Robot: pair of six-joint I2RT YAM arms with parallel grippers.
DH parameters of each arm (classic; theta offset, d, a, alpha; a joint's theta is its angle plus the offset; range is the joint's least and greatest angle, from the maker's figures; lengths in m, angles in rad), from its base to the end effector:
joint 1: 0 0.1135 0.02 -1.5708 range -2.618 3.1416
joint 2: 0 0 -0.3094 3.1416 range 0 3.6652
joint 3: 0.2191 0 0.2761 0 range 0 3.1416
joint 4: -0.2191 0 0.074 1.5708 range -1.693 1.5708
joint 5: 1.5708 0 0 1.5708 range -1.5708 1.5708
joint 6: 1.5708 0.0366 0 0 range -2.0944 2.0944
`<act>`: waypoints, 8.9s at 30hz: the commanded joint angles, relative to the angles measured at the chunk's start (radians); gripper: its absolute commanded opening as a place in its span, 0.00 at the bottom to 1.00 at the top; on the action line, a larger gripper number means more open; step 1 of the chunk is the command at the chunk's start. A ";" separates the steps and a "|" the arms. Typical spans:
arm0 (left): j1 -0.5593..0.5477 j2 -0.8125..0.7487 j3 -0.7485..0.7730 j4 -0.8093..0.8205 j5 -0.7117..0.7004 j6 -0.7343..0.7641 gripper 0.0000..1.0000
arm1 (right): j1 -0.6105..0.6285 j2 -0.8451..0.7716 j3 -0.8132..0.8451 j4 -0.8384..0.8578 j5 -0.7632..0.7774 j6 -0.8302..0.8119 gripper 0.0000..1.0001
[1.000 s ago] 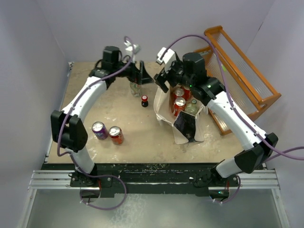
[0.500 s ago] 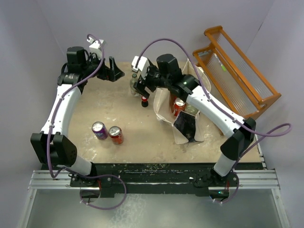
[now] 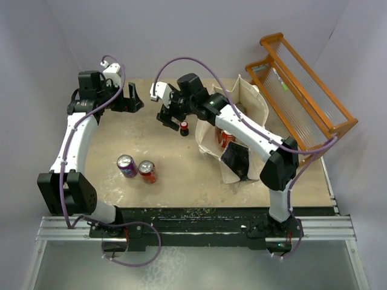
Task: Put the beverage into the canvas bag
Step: Pick up the drink from the center of the board, then place the drink in the canvas bag.
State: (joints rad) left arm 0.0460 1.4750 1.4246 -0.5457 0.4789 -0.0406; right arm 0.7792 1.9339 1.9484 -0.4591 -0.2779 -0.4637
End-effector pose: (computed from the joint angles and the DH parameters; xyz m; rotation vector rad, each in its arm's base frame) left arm 0.3511 -0.0007 0.4081 0.1820 2.1270 -0.5138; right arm 0.3466 0.3564 0.4197 -1.3224 1.5401 0.4798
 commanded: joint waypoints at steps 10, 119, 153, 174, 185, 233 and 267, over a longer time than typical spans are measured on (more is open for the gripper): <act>0.022 -0.037 -0.011 0.011 -0.046 0.020 0.99 | 0.002 0.259 0.377 -0.017 0.267 0.218 0.92; -0.512 0.403 0.265 0.146 0.443 -0.305 0.54 | -0.162 -0.734 -0.311 -0.072 0.153 0.296 0.00; -0.557 0.366 0.470 -0.016 0.290 -0.247 0.00 | -0.162 -0.980 -0.680 -0.324 0.183 0.169 0.00; -0.557 0.435 0.649 -0.228 0.247 -0.106 0.00 | -0.162 -0.993 -0.761 -0.179 0.263 0.181 0.00; -0.557 0.398 0.524 -0.127 0.276 -0.045 0.00 | -0.174 -0.846 -0.708 0.058 0.392 0.237 0.00; -0.557 0.340 0.453 -0.005 0.326 -0.040 0.00 | -0.230 -0.690 -1.067 0.419 0.328 0.287 0.00; -0.557 0.344 0.453 0.011 0.320 -0.013 0.00 | -0.245 -0.752 -1.150 0.223 0.218 0.178 0.35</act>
State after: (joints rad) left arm -0.5186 1.9053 1.8507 -0.6388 0.7712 -0.0917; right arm 0.5373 1.1526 0.8165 -0.1741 -0.0708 -0.2737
